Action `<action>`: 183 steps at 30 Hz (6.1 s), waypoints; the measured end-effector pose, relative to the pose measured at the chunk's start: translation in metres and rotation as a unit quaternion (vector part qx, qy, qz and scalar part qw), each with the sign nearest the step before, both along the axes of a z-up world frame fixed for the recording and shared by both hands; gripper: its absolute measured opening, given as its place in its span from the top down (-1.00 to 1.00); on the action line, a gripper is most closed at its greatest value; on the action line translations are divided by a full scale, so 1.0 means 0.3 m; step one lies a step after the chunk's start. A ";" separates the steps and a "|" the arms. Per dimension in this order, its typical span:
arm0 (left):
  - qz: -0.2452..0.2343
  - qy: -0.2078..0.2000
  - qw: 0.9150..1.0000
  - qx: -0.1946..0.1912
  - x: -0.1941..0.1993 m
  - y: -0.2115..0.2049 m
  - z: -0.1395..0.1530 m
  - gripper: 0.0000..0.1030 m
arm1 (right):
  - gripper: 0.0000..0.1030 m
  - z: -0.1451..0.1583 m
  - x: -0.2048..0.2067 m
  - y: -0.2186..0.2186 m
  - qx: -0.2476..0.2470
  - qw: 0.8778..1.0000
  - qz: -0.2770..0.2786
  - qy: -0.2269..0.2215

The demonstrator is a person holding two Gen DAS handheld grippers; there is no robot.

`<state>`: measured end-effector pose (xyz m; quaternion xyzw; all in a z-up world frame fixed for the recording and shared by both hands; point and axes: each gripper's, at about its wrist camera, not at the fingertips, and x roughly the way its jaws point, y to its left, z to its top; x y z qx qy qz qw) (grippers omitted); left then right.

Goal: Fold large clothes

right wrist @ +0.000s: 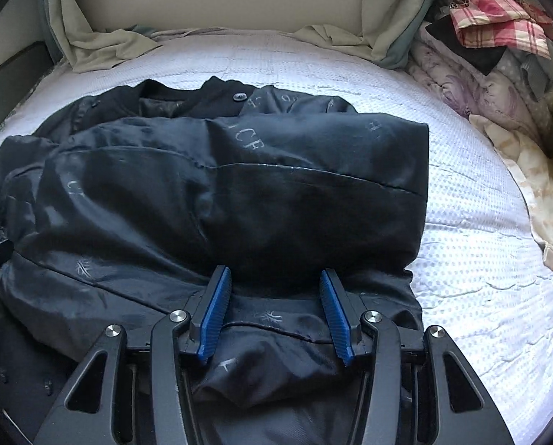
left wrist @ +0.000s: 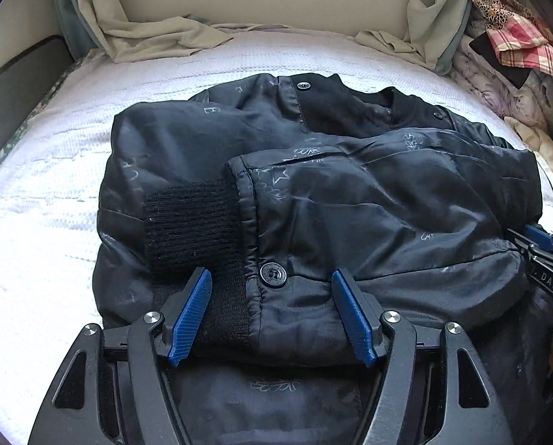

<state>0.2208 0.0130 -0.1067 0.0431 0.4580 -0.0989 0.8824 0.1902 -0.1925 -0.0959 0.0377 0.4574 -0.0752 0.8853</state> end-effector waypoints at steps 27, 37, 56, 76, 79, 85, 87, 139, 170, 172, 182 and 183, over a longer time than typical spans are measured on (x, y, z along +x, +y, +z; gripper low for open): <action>0.005 -0.024 1.000 0.008 -0.017 -0.005 -0.024 -0.41 | 0.09 -0.066 -0.016 0.008 0.001 0.999 -0.012 -0.032; 0.007 -0.037 0.999 0.008 -0.026 -0.004 -0.024 -0.41 | 0.09 -0.067 -0.021 0.006 0.001 0.999 -0.012 -0.039; 0.026 -0.045 0.999 -0.011 -0.044 0.009 -0.010 -0.42 | 0.09 -0.069 -0.026 -0.010 0.013 0.998 -0.011 -0.053; 0.046 -0.039 0.994 -0.092 -0.159 0.237 0.272 -0.61 | -0.24 0.232 -0.146 -0.113 0.105 0.991 -0.039 -0.068; 0.049 -0.027 0.994 -0.089 -0.190 0.292 0.276 -0.60 | -0.25 0.304 -0.208 -0.132 0.103 0.992 -0.024 -0.069; 0.034 0.006 0.995 -0.099 -0.282 0.352 0.281 -0.61 | -0.26 0.347 -0.350 -0.186 0.123 0.991 -0.016 -0.040; 0.022 0.013 0.994 -0.105 -0.332 0.359 0.293 -0.61 | -0.26 0.362 -0.402 -0.188 0.118 0.993 -0.010 -0.030; -0.027 0.174 0.971 -0.162 -0.768 0.441 0.053 0.55 | 0.76 0.008 -0.910 -0.171 0.298 0.944 0.056 0.129; 0.006 0.105 0.928 -0.358 -0.539 0.487 0.450 0.58 | 0.80 0.411 -0.821 -0.320 0.367 0.930 0.030 -0.004; 0.017 0.096 0.929 -0.358 -0.466 0.478 0.453 0.58 | 0.80 0.430 -0.740 -0.324 0.367 0.930 0.023 -0.013; 0.081 0.099 0.938 -0.322 -0.136 0.445 0.291 0.55 | 0.80 0.340 -0.360 -0.356 0.356 0.933 -0.027 -0.037; 0.081 0.096 0.941 -0.313 -0.116 0.435 0.282 0.54 | 0.79 0.326 -0.335 -0.349 0.353 0.935 -0.027 -0.036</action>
